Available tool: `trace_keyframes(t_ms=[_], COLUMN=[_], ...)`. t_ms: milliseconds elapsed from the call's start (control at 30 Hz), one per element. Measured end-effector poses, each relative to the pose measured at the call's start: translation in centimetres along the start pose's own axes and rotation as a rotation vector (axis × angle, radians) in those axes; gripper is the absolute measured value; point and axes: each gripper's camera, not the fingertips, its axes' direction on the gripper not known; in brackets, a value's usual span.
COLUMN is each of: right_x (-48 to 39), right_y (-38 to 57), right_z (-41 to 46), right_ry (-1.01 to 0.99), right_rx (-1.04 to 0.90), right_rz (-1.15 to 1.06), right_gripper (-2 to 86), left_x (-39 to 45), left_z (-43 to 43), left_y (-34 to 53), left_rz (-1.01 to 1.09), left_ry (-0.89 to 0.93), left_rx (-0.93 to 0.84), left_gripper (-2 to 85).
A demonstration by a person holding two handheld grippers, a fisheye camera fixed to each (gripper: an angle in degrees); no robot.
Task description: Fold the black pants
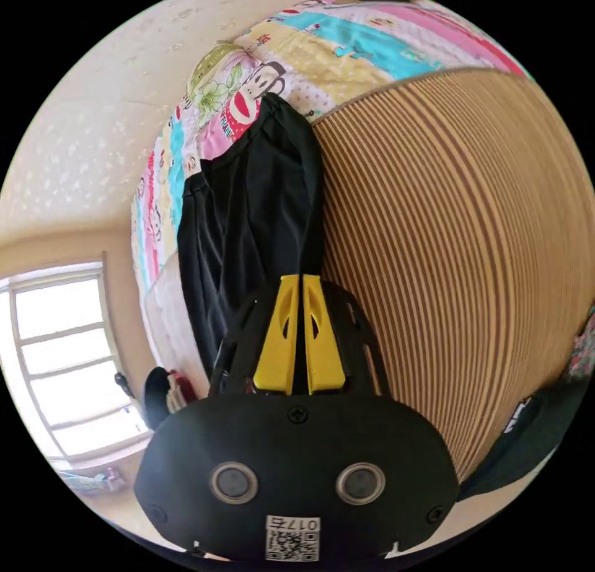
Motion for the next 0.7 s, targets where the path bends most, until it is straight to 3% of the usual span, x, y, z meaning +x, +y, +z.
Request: trace_keyframes(t_ms=[133, 233, 300, 433, 567, 700], right_x=[-13.3, -24.1, -28.7, -33.4, -32.5, -24.1], right_y=[-0.4, 1.7, 2.4, 3.7, 8.6, 17.3], right_z=[2.0, 4.1, 5.6, 9.1, 12.4, 16.5], right_ry=[0.264, 0.309, 0.184, -0.19, -0.157, -0.115], right_rx=[0.04, 0.121, 0.118, 0.013, -0.079, -0.295], right_rz=[-0.387, -0.599, -0.63, -0.578, -0.631, -0.625], right_gripper=[1.6, 1.8, 2.4, 6.5, 7.9, 8.9], left_x=[-1.5, -2.3, -2.9, -4.3, -6.8, -7.6], left_z=[-3.4, -7.4, -10.2, -16.7, -19.4, -19.3], left_y=[2.3, 3.7, 4.2, 4.6, 3.5, 2.1], left_rz=[-0.046, -0.056, -0.085, -0.132, -0.153, -0.109], left_ry=[0.228, 0.303, 0.188, -0.228, -0.357, -0.357], left_rx=[0.1, 0.177, 0.207, 0.205, 0.144, 0.059], left_gripper=[0.0, 0.1, 0.2, 0.8, 1.6, 1.7])
